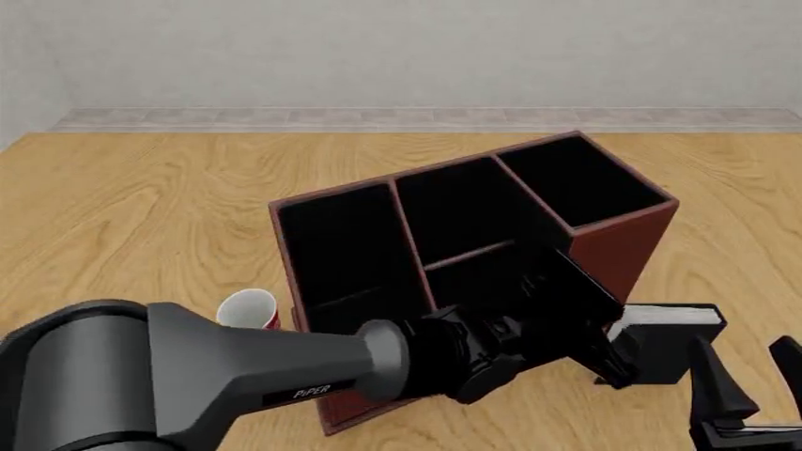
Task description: Pick up the book and place it in the back compartment of the caddy.
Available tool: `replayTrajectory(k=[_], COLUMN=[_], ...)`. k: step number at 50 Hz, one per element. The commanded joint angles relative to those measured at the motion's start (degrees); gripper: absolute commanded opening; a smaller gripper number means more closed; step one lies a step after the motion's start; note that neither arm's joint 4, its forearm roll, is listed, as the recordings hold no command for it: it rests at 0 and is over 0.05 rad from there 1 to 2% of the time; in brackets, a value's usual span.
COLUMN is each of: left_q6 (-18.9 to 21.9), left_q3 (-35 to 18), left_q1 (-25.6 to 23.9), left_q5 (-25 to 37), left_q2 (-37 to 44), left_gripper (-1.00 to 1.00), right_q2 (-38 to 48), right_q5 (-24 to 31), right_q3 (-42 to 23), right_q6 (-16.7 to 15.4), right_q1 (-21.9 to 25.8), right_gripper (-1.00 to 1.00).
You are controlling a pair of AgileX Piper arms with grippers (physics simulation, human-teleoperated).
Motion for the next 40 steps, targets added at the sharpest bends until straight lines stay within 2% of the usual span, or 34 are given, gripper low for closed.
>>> replayTrajectory(k=[1,40], left_q6=[-0.1,0.3], left_q3=[-2.4,-8.6], left_q1=[-2.1,-1.1], left_q5=[0.8,2.9], left_q2=[2.6,10.0], left_gripper=[1.0,1.0], right_q2=[0.3,1.0], right_q5=[0.0,-0.9], right_q3=[0.0,0.0], right_q6=[0.3,0.2], right_q1=[0.0,0.0], right_gripper=[1.0,1.0])
